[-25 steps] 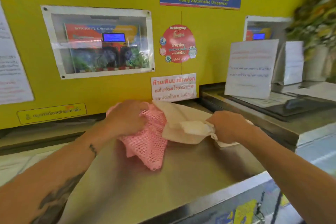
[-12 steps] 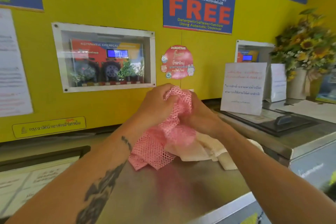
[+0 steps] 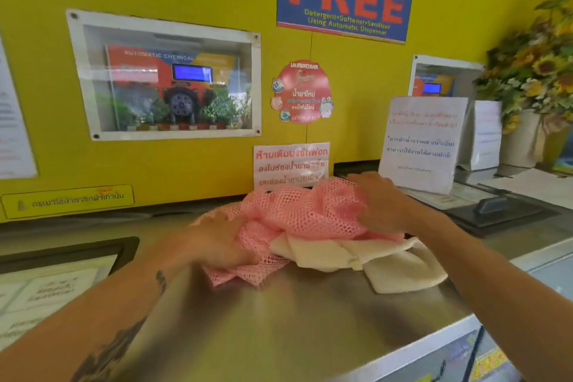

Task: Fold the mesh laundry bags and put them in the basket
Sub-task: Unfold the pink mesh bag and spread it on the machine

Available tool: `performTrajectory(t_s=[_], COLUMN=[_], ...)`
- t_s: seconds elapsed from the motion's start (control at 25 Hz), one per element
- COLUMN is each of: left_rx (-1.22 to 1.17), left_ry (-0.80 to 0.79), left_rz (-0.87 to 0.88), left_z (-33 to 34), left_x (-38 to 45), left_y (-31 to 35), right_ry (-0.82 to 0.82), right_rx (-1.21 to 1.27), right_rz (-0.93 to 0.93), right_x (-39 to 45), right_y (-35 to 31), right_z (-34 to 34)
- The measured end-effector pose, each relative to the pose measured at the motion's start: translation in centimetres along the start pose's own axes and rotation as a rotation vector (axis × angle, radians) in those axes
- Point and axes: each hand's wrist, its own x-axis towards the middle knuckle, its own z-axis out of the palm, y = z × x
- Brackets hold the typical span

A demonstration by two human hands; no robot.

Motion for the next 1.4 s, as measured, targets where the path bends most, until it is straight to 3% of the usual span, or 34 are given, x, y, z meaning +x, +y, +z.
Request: performTrajectory(t_s=[0.08,0.16,0.24,0.4,0.52,0.64,0.72,0.88,1.04,1.2,1.32,1.4], left_rx=[0.005,-0.034,-0.037,0.023,-0.036,-0.140,-0.232,-0.366,-0.491,-0.434,-0.492,-0.464], left_ry=[-0.015,-0.010,0.023,0.182,0.316,0.322,0.340,0.727,1.008,0.793,0.931,0.794], left_rz=[-0.017,-0.008,0.006,-0.030,-0.041,-0.061,-0.066,-0.028,-0.167,-0.341,-0.136,0.028], left_z=[0.3,-0.4,-0.9,-1.5,-2.5,-3.2,-3.6,-3.7,-3.0,-1.3,-2.2,-2.3], left_x=[0.2,-0.4,-1.9,-4.7,-6.3,-7.7,-8.4,-9.5,-9.9,-9.6,-9.5,-9.4], left_y=[-0.9,-1.7,-2.8,-6.0,-8.5,-10.5,-11.6,-13.3,-15.3,-18.2,-16.6,-14.8], right_ry=[0.044,-0.178,-0.430,-0.283,-0.186,-0.162,-0.292,-0.470,-0.436,-0.262,-0.122,-0.118], right_rx=[0.193,0.089,-0.019,-0.212,-0.419,-0.179,0.020,0.086,0.108,0.295,0.309,0.264], right_rz=[-0.157,-0.279,-0.236,-0.029,-0.011,-0.172,-0.324,-0.523,-0.519,-0.358,-0.409,-0.475], right_x=[0.0,-0.4,-0.4,1.4,1.4,0.6,0.4,0.1,2.8,4.9,5.5,5.3], right_y=[-2.4,-4.7,-5.2,-5.5,-8.5,-14.1,-17.9,-23.3,-24.6,-22.3,-20.9,-20.8], right_z=[0.5,2.1,3.8,2.8,1.8,0.9,1.1,3.7,6.7,8.4,8.4,8.2])
